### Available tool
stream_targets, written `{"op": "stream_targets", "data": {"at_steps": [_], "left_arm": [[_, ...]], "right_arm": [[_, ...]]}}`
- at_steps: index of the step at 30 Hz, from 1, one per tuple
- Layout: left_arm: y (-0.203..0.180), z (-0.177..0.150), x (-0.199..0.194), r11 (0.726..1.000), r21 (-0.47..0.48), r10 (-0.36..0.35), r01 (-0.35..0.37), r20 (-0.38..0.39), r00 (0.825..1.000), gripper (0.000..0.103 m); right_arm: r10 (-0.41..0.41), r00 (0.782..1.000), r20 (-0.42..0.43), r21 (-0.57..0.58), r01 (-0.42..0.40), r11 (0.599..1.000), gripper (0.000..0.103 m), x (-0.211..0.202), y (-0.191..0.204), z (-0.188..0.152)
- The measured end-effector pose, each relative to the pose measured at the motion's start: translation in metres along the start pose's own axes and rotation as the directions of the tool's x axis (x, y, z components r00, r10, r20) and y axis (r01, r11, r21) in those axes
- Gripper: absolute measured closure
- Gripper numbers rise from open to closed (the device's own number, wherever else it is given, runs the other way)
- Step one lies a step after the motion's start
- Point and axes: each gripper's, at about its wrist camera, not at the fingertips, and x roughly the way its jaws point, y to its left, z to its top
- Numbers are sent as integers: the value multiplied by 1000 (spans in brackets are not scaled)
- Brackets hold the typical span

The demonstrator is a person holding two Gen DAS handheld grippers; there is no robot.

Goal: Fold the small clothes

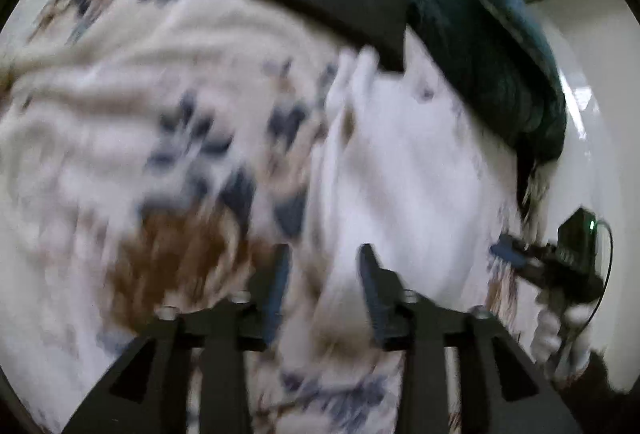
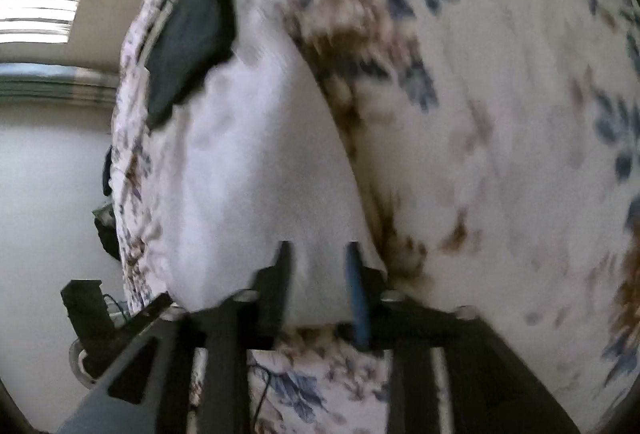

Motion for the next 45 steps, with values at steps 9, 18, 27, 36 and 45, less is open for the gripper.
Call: {"op": "stream_targets", "data": {"at_steps": [9, 18, 27, 36, 45], "left_arm": [[-78, 118, 121, 927, 349, 161, -140, -31, 987, 63], [-77, 108, 55, 924, 366, 47, -109, 175, 983, 98], [-61, 156, 86, 964, 248, 54, -96, 170, 984, 98], [-19, 169, 166, 966, 200, 169, -165, -2, 986, 97], [-9, 144, 115, 999, 51, -12, 15, -63, 998, 68]], "right_arm": [[-122, 985, 120, -221, 146, 964, 62, 33, 79, 100], [-240, 943, 229, -263, 298, 918, 99, 45, 95, 122], [-191, 930, 314, -251, 276, 928, 100, 19, 108, 129], [-305, 936, 175, -235, 340, 910, 100, 106, 96, 193], [-250, 968, 22, -184, 250, 951, 91, 121, 76, 194]]}}
